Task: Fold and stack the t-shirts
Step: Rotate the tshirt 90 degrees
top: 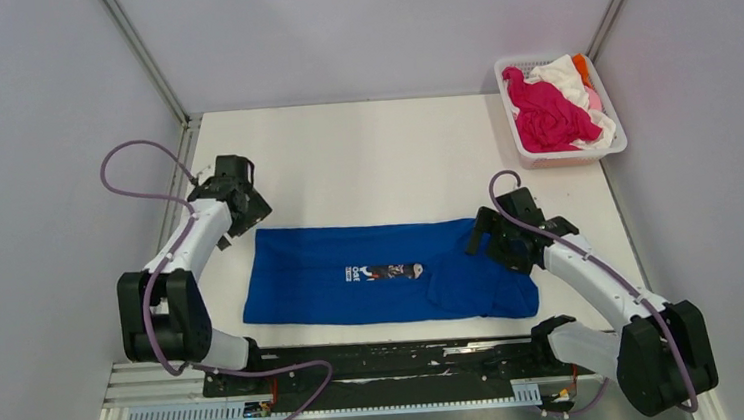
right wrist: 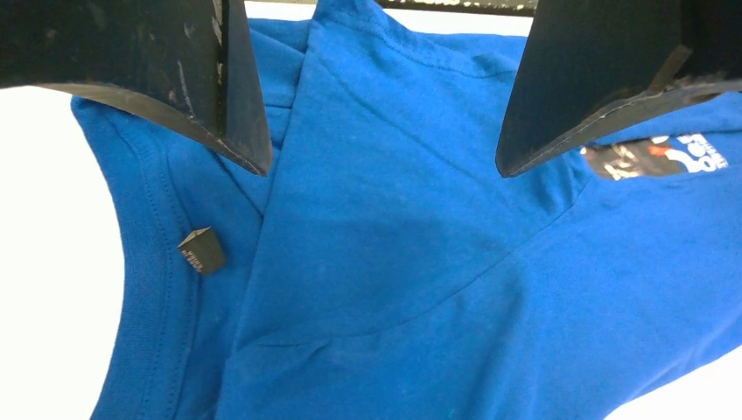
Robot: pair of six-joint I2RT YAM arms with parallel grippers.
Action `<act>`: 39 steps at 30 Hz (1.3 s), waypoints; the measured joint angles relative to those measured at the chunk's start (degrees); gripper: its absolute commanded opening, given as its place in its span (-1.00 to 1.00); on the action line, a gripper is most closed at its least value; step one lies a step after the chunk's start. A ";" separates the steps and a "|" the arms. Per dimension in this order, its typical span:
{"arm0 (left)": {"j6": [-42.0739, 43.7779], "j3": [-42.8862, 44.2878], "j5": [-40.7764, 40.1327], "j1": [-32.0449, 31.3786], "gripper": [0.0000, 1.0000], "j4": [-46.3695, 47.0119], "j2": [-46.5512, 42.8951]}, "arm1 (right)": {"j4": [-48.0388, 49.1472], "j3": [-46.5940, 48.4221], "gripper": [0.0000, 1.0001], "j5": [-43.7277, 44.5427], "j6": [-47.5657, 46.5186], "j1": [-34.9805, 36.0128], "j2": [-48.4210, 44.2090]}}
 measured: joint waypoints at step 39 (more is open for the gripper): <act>-6.27 -24.94 31.87 -20.76 1.00 29.49 -9.81 | 18.99 56.37 1.00 -18.21 -6.51 -8.41 61.68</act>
